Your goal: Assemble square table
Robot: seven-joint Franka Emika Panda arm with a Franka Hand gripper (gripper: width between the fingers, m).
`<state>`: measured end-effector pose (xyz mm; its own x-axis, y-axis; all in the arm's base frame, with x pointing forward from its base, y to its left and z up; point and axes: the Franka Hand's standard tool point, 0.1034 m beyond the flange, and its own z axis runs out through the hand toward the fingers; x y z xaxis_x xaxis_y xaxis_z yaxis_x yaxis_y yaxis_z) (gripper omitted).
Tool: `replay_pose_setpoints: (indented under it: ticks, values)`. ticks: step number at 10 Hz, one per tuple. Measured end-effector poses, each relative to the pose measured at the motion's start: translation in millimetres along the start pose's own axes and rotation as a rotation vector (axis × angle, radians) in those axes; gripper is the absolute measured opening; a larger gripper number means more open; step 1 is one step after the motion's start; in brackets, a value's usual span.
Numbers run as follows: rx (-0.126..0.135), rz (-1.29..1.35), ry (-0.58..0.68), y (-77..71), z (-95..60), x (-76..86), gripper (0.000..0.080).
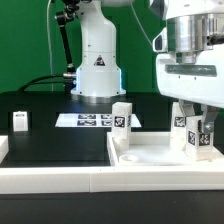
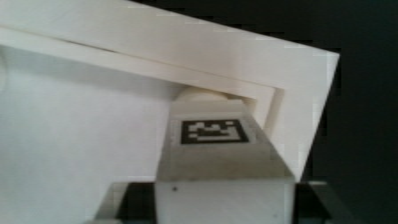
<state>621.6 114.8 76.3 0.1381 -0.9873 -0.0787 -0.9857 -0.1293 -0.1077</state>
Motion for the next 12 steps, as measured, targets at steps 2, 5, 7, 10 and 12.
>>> replay_pose_setpoints:
  ticks: [2, 5, 7, 10, 12]
  values:
    - [0.002, 0.113, -0.006, -0.5, 0.4, -0.5, 0.0290]
    - [0.004, 0.188, -0.007, -1.3, 0.6, -1.5, 0.0296]
    - [-0.002, 0.106, -0.007, -0.3, 1.2, -1.0, 0.0500]
    - [-0.072, -0.136, -0.012, 5.2, 3.1, -5.5, 0.0642]
    - [-0.082, -0.284, -0.020, 5.1, 2.3, -7.2, 0.0648]
